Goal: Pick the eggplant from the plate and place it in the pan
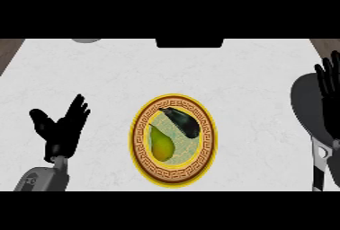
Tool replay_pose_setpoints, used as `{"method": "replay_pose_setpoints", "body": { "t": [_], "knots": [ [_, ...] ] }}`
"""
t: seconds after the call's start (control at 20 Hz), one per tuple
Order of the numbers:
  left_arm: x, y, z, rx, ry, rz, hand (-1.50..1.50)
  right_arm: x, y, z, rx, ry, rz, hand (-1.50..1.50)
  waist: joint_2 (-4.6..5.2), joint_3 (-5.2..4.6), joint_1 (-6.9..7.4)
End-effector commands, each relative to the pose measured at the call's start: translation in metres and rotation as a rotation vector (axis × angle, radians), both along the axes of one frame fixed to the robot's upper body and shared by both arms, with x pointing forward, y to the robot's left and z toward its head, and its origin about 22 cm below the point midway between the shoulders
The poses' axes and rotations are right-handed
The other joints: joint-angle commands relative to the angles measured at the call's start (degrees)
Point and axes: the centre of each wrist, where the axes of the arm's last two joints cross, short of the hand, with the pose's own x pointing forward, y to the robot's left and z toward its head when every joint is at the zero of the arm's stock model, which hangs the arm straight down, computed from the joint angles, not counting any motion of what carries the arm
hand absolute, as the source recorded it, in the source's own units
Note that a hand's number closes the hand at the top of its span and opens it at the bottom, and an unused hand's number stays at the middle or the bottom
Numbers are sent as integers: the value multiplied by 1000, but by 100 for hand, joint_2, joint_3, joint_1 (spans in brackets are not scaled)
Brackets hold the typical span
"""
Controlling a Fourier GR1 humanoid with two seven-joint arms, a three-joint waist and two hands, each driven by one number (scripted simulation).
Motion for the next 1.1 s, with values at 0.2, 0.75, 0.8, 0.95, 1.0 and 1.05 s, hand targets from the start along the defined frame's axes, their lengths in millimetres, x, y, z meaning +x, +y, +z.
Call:
{"method": "replay_pose_setpoints", "body": {
  "t": [0.2, 0.75, 0.8, 0.95, 1.0, 1.05],
  "knots": [
    [16, 21, 25, 286, -44, -85, 0, 18, 132, 5, 126, 130, 782, -150, 271, 145, 1154],
    [10, 59, 28, 424, 55, -26, 0, 77, 130, -50, 132, 294, 779, -150, 118, 103, 375],
    [12, 71, 32, 432, 68, 6, 0, 86, 123, -33, 105, 283, 833, -150, 105, 100, 328],
    [7, 59, 16, 429, 64, 6, 0, 107, 119, -3, -45, 270, 902, -150, 84, 93, 256],
    [23, 54, 28, 439, 54, 5, 0, 119, 135, 13, -117, 259, 904, -150, 110, 94, 299],
    [12, 73, 27, 441, 65, 12, 0, 118, 137, 25, -140, 262, 922, -150, 66, 91, 239]
  ]
}}
